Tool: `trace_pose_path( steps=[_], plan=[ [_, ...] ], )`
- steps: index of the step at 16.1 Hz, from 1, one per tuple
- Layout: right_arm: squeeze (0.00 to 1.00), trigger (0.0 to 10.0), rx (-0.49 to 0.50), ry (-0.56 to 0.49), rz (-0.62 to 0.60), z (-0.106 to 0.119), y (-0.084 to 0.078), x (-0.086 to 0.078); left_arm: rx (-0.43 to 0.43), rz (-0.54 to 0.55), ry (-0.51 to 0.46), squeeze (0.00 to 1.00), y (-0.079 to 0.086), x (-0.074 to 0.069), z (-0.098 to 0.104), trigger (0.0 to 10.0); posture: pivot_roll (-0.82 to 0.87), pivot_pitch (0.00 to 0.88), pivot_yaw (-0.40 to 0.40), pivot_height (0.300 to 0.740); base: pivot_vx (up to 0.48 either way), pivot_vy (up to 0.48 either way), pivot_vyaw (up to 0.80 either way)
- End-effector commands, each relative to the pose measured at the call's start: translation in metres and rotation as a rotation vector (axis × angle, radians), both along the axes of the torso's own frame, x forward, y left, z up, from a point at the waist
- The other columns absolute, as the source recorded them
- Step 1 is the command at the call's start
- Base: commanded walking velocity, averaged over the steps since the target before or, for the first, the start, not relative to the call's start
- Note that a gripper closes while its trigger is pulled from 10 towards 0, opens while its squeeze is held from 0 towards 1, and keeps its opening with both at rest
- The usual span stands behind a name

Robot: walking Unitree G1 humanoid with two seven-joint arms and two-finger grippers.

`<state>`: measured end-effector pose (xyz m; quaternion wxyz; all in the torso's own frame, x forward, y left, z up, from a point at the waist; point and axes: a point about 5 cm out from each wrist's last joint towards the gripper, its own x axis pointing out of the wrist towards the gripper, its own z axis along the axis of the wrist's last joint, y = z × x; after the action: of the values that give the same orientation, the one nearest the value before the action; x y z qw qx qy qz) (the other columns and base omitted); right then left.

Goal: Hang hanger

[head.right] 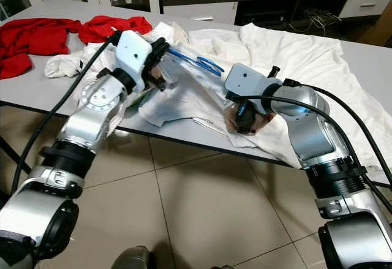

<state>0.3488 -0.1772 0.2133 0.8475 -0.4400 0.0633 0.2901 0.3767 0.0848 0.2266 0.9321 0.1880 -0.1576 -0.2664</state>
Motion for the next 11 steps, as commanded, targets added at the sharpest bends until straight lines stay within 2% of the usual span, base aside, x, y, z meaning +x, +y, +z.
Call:
trace_pose_path(
  steps=[1,4,6,9,11],
  plan=[
    [0.00,0.0,-0.003,-0.045,0.026,0.013,0.011,0.003,0.031,-0.087,-0.020,0.00,-0.023,-0.008,0.003,0.0,0.17,0.000,0.019,0.740,0.000,0.000,0.00],
    [0.00,0.0,0.004,-0.045,0.009,0.013,0.010,0.005,0.028,-0.128,-0.019,0.00,-0.035,-0.014,0.002,0.0,0.17,0.000,0.021,0.740,0.000,0.000,0.00],
    [0.00,0.0,0.044,-0.046,-0.003,0.015,0.013,0.008,0.027,-0.163,-0.014,0.00,-0.046,-0.019,0.000,0.0,0.17,0.000,0.023,0.740,0.000,0.000,0.00],
    [0.00,0.0,0.086,-0.062,-0.040,0.023,0.009,0.015,0.043,-0.198,-0.006,0.00,-0.055,-0.026,-0.004,0.0,0.17,0.000,0.027,0.740,0.000,0.000,0.00],
    [0.00,0.0,0.103,-0.069,-0.028,0.027,0.014,0.015,0.044,-0.202,-0.003,0.00,-0.057,-0.027,-0.005,0.0,0.18,0.000,0.027,0.740,0.000,0.000,0.00]
  ],
)
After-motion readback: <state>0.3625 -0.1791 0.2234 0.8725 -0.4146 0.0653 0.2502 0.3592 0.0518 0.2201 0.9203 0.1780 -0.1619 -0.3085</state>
